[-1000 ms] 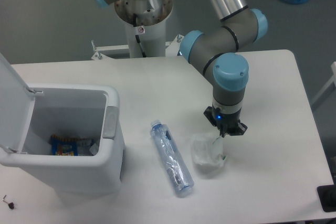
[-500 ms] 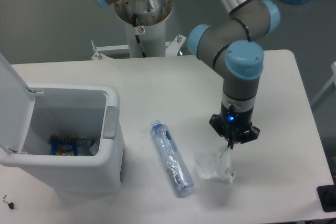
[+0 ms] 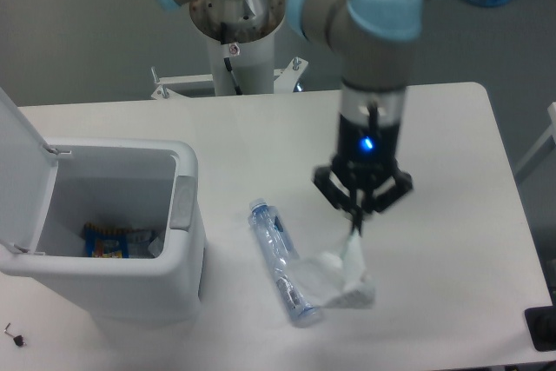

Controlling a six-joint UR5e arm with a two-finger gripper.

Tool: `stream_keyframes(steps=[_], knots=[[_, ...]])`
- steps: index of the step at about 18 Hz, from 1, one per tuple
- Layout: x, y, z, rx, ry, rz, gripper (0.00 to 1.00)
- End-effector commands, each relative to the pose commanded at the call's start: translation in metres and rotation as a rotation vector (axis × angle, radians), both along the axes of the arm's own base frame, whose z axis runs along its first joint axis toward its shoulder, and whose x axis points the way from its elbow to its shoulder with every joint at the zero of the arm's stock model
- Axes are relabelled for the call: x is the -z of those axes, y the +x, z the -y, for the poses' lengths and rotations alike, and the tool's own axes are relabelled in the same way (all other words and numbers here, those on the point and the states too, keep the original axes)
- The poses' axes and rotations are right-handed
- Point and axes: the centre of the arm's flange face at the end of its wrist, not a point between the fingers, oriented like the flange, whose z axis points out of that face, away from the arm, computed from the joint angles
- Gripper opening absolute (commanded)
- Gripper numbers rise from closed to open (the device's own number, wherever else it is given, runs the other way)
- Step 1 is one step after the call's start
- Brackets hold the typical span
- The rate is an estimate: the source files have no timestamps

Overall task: Place the trash in the trash can
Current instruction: 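Carry the white tissue over the open trash bin, then open the gripper to drop the tissue into the bin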

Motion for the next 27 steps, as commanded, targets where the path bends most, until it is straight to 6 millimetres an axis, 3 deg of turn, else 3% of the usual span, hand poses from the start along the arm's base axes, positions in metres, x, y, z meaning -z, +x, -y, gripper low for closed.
stream_keyframes(steps=[2,4,9,12,14,18,19,20,22,23,24,27], knots=[[-0.026,0.029,0.003,-0.022,0.047,0.013,0.0],[-0.038,0.06,-0.002,-0.006,0.068,0.023,0.0],[-0.022,0.145,-0.029,0.149,0.043,0.04,0.0],[-0.011,0.179,-0.042,0.215,0.027,0.057,0.0],[0.005,0.192,-0.045,0.237,0.004,0.076,0.0],[0.025,0.194,-0.044,0.238,-0.024,0.1,0.03],[0.026,0.193,-0.045,0.239,-0.024,0.099,0.16],[0.023,0.193,-0.045,0.244,-0.02,0.091,0.37],[0.014,0.192,-0.046,0.253,-0.011,0.074,0.59],[0.009,0.191,-0.047,0.254,-0.004,0.065,0.81],[0.007,0.19,-0.048,0.254,-0.001,0.063,0.96],[0.004,0.185,-0.047,0.233,0.004,0.07,1.0]])
